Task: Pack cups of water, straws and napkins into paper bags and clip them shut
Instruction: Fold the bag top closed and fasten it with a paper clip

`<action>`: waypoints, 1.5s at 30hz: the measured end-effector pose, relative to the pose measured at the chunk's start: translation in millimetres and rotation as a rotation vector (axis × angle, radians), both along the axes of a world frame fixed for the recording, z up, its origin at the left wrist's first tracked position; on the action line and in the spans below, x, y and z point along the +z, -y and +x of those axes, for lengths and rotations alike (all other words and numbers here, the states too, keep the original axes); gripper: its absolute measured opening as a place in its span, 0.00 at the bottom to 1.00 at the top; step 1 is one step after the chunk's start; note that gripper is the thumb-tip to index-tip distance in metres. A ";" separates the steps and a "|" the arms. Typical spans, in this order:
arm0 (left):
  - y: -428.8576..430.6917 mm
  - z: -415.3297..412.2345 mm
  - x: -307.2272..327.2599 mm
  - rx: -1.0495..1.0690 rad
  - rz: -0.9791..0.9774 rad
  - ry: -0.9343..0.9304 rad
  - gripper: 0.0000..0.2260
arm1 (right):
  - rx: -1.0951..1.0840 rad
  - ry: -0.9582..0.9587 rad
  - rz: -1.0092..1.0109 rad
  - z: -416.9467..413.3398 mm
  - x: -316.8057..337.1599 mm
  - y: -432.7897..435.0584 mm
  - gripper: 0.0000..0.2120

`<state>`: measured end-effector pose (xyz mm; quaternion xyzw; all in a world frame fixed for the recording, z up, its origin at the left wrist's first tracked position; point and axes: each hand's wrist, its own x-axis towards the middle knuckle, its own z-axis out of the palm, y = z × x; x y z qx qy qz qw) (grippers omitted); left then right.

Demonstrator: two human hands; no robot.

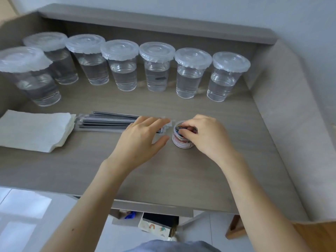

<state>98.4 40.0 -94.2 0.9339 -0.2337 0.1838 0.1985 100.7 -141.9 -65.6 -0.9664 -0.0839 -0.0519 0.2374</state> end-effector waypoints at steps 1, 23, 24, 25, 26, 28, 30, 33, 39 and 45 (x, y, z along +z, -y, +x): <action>-0.2 0.8 0.0 0.000 0.000 0.002 0.21 | 0.020 -0.029 -0.043 1.6 3.0 0.2 0.09; 2.3 1.8 -0.4 -0.004 0.007 0.015 0.20 | -0.035 0.171 0.359 0.9 -10.4 3.1 0.03; 1.7 1.4 -0.8 -0.005 0.007 0.013 0.20 | -0.041 0.177 0.392 0.3 -9.3 3.6 0.04; 1.0 0.7 -1.0 -0.007 0.001 0.007 0.20 | -0.046 0.179 0.433 -0.5 -8.1 3.9 0.05; 0.1 -0.3 -1.1 -0.007 -0.012 0.002 0.20 | -0.046 0.184 0.482 -1.7 -6.7 4.4 0.07; -1.8 -3.8 -2.1 -0.001 -0.049 -0.007 0.20 | -0.039 0.199 0.604 -4.1 -5.1 5.7 0.09; -4.3 -9.2 -4.1 0.005 -0.073 -0.017 0.20 | -0.035 0.200 0.682 -9.7 -3.0 5.3 0.10; -7.6 -18.8 -7.9 -0.007 -0.104 -0.040 0.19 | -0.033 0.188 0.711 -21.7 -3.3 2.7 0.11; -7.3 -35.7 -11.4 -0.068 -0.141 -0.069 0.17 | -0.107 0.198 0.765 -53.7 -13.6 2.0 0.11; 19.4 -74.0 -3.0 -0.140 -0.166 -0.057 0.16 | -0.185 0.197 0.807 -105.5 -21.7 27.3 0.11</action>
